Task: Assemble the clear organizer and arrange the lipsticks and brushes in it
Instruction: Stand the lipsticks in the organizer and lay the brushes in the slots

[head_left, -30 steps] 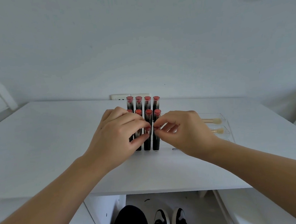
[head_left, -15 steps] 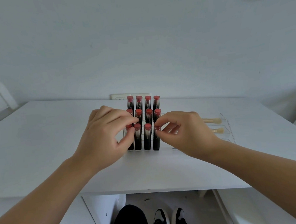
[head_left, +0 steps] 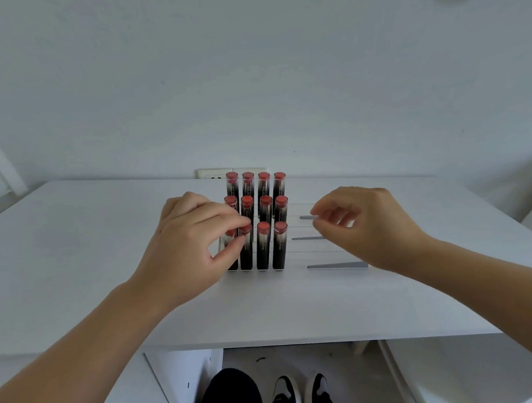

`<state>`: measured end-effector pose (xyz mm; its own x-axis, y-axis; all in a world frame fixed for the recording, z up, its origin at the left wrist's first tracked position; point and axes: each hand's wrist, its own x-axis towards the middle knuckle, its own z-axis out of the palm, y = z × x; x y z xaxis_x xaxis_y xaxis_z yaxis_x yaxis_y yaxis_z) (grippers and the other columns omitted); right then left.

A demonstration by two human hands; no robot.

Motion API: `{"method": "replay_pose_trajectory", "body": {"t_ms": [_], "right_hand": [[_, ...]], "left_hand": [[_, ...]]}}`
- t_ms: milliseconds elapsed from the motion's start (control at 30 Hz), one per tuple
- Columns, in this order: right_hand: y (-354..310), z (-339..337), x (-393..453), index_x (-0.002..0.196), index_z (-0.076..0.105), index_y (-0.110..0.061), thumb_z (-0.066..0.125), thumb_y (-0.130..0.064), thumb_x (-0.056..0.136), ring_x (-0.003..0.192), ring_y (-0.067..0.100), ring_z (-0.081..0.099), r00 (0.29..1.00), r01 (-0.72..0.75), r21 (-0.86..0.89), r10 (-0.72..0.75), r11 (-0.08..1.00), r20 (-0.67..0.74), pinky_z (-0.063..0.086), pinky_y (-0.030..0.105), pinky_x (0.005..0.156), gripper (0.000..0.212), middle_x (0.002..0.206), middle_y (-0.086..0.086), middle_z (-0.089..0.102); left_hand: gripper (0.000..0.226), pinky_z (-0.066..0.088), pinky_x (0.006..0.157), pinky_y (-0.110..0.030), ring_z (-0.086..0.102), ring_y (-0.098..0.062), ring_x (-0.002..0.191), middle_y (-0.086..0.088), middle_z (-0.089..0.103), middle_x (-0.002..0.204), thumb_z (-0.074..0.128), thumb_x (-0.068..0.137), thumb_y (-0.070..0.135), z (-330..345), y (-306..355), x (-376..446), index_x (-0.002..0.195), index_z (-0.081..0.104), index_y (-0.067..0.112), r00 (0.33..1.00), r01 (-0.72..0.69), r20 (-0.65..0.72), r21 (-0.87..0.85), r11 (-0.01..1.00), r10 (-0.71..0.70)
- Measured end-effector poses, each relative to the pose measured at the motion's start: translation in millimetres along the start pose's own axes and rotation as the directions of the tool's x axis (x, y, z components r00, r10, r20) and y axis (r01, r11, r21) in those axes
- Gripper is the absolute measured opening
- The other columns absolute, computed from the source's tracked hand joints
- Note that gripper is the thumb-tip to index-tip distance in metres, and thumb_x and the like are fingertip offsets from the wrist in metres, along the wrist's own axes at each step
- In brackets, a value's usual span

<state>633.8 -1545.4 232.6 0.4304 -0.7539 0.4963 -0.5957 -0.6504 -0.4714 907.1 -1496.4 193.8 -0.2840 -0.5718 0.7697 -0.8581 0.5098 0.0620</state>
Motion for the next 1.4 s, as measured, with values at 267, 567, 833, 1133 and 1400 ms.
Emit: {"method": "replay_pose_trajectory", "body": {"t_ms": [267, 567, 833, 1133, 1400], "right_hand": [[8.2, -5.9, -6.6, 0.086, 0.075, -0.024, 0.072, -0.016, 0.086, 0.075, 0.007, 0.068, 1.000, -0.025, -0.021, 0.025, 0.999, 0.011, 0.057, 0.038, 0.075, 0.009, 0.080, -0.011, 0.071], [6.6, -3.9, -5.6, 0.085, 0.074, -0.025, 0.072, -0.013, 0.086, 0.074, 0.008, 0.067, 0.999, -0.018, -0.003, 0.018, 1.000, 0.032, 0.056, 0.030, 0.073, 0.012, 0.079, -0.010, 0.071], [6.3, -3.6, -5.8, 0.084, 0.074, -0.024, 0.072, -0.012, 0.086, 0.073, 0.008, 0.067, 0.999, -0.022, 0.007, 0.021, 1.000, 0.031, 0.056, 0.030, 0.074, 0.012, 0.078, -0.009, 0.071], [8.1, -2.8, -6.7, 0.083, 0.073, -0.027, 0.072, -0.014, 0.086, 0.074, 0.007, 0.067, 0.999, -0.025, 0.004, 0.025, 1.000, 0.042, 0.055, 0.025, 0.071, 0.013, 0.078, -0.011, 0.071], [10.1, -2.3, -6.9, 0.083, 0.074, -0.024, 0.072, -0.013, 0.086, 0.074, 0.007, 0.067, 0.999, -0.022, 0.005, 0.022, 1.000, 0.034, 0.053, 0.021, 0.069, 0.012, 0.077, -0.011, 0.071]], "left_hand": [[0.024, 0.031, 0.089, -0.030, 0.057, -0.019, 0.091, 0.014, 0.075, 0.097, 0.069, 0.087, 0.038, 0.2, 0.7, 4.3, 0.098, 0.080, 0.021, 1.000, -0.003, 0.007, -0.002, 1.000, 0.003], [0.020, 0.032, 0.089, -0.031, 0.057, -0.017, 0.092, 0.015, 0.074, 0.097, 0.072, 0.086, 0.038, 0.6, -3.3, 3.4, 0.097, 0.080, 0.023, 1.000, 0.001, 0.011, -0.009, 1.000, -0.001], [0.022, 0.027, 0.093, -0.023, 0.046, -0.005, 0.097, 0.014, 0.073, 0.100, 0.067, 0.089, 0.039, 1.5, -4.2, 1.9, 0.100, 0.080, 0.025, 1.000, -0.009, 0.014, -0.056, 0.998, 0.010], [0.026, 0.031, 0.089, -0.030, 0.054, -0.014, 0.091, 0.015, 0.075, 0.098, 0.066, 0.088, 0.042, 1.3, -3.9, 3.7, 0.099, 0.081, 0.023, 1.000, 0.001, 0.014, -0.053, 0.999, 0.000], [0.029, 0.032, 0.087, -0.033, 0.054, -0.014, 0.088, 0.016, 0.076, 0.094, 0.064, 0.088, 0.044, 2.7, -2.6, 4.5, 0.098, 0.081, 0.023, 0.999, 0.036, 0.008, -0.083, 0.996, -0.036]]}}
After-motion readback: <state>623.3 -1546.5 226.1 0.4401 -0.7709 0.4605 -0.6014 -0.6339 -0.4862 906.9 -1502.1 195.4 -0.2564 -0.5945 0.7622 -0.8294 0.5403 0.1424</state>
